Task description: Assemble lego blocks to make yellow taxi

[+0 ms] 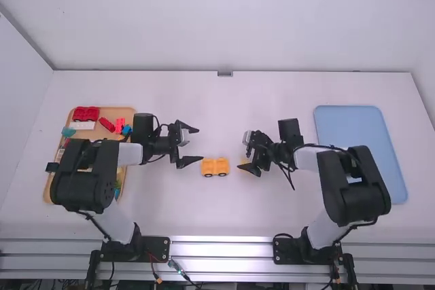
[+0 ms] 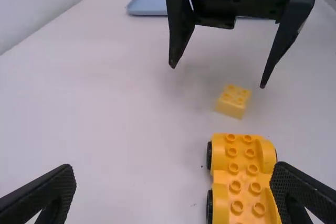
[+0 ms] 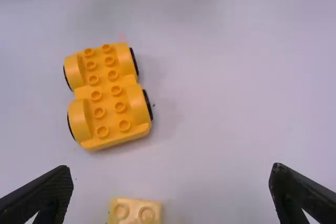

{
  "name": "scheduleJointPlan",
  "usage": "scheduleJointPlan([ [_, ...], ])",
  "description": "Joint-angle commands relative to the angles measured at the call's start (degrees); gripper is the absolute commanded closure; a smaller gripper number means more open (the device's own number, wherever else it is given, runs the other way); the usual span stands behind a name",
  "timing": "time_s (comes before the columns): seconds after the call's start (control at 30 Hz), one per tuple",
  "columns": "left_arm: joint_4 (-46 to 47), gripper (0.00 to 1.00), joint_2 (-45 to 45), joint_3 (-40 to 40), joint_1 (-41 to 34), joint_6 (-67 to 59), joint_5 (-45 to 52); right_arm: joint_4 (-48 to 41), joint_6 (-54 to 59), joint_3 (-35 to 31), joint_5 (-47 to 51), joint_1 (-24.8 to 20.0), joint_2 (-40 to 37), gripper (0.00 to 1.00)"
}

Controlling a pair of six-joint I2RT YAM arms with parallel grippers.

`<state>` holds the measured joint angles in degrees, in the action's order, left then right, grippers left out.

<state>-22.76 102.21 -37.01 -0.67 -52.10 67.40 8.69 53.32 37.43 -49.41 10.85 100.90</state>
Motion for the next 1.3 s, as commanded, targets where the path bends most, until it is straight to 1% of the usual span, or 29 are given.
scheduleJointPlan([
  [0.0, -1.2, 0.01, 1.9, -0.1, -1.2, 0.2, 2.2, -1.2, 2.9, 0.3, -2.9, -0.6, 1.8, 0.01],
  [0.1, -2.6, 0.01, 2.8, -0.1, -1.7, 0.2, 2.2, -3.2, 5.8, 0.1, -2.6, -0.7, 1.9, 0.07],
  [0.13, -3.1, 0.01, 3.0, -0.1, -2.0, 0.2, 2.2, -2.9, 6.1, -0.5, -2.6, -0.7, 2.0, 0.11],
  [0.23, -3.7, 0.01, 3.0, -0.1, -1.9, 0.2, 2.2, -0.2, 5.9, -2.1, -2.6, -0.7, 2.8, 0.13],
  [0.37, -4.1, 0.01, 3.0, -0.1, -2.0, 0.2, 2.3, 7.8, 2.6, -5.6, -1.4, -0.7, 4.2, 0.14],
  [0.43, -4.6, 0.01, 2.9, -0.1, -1.9, 1.3, 2.2, 14.3, 0.2, -8.1, -1.4, -0.7, 5.3, 0.16],
  [0.47, -5.2, 0.01, 3.0, -0.1, -1.9, 2.6, 2.2, 16.1, -0.6, -8.8, -1.4, -0.7, 5.6, 0.17],
  [0.53, -7.1, 0.01, 2.9, -0.1, -1.9, 6.6, 2.2, 21.0, -2.7, -10.7, -1.1, -0.8, 6.2, 0.22],
  [0.57, -7.7, 0.01, 2.9, -0.1, -1.9, 7.5, 2.3, 22.0, -3.1, -11.1, -1.1, -0.8, 6.4, 0.23],
  [0.63, -9.3, 0.01, 2.9, -0.1, -2.0, 9.9, 2.2, 25.2, -4.5, -12.5, -1.3, -1.7, 7.0, 0.30],
  [0.67, -9.7, 0.01, 2.9, -0.1, -2.0, 10.4, 2.2, 25.6, -4.7, -12.8, -1.4, -2.1, 7.3, 0.34],
  [0.8, -9.7, 0.01, 2.9, -0.1, -2.0, 10.3, 2.3, 24.7, -4.6, -12.1, -3.1, -3.9, 9.4, 0.41],
  [0.93, -9.6, 0.01, 2.9, -0.1, -2.0, 10.3, 2.2, 23.3, -2.7, -10.7, -5.3, -4.8, 11.5, 0.41],
  [0.97, -9.6, 0.02, 2.9, -0.1, -2.0, 10.3, 2.3, 23.3, -2.8, -10.5, -5.7, -4.8, 11.8, 0.41],
  [1.0, -9.6, 0.01, 2.9, -0.1, -1.8, 10.3, 2.3, 23.3, -2.7, -10.2, -6.1, -4.8, 12.1, 0.41],
  [1.03, -9.6, 0.01, 2.9, -0.1, -1.7, 10.4, 2.3, 23.2, -2.7, -10.0, -6.1, -4.8, 12.3, 0.45],
  [1.17, -9.2, 0.01, 3.0, -0.1, -1.7, 10.3, 2.3, 23.6, -2.6, -10.2, -5.9, -4.8, 12.3, 0.52],
  [1.2, -9.2, 0.01, 3.0, -0.1, -1.7, 10.3, 2.2, 23.5, -2.3, -10.2, -5.9, -4.8, 12.3, 0.57],
  [1.27, -9.2, 0.01, 3.0, -0.1, -1.7, 10.3, 2.3, 23.5, -2.3, -10.2, -5.9, -4.8, 12.3, 0.61],
])
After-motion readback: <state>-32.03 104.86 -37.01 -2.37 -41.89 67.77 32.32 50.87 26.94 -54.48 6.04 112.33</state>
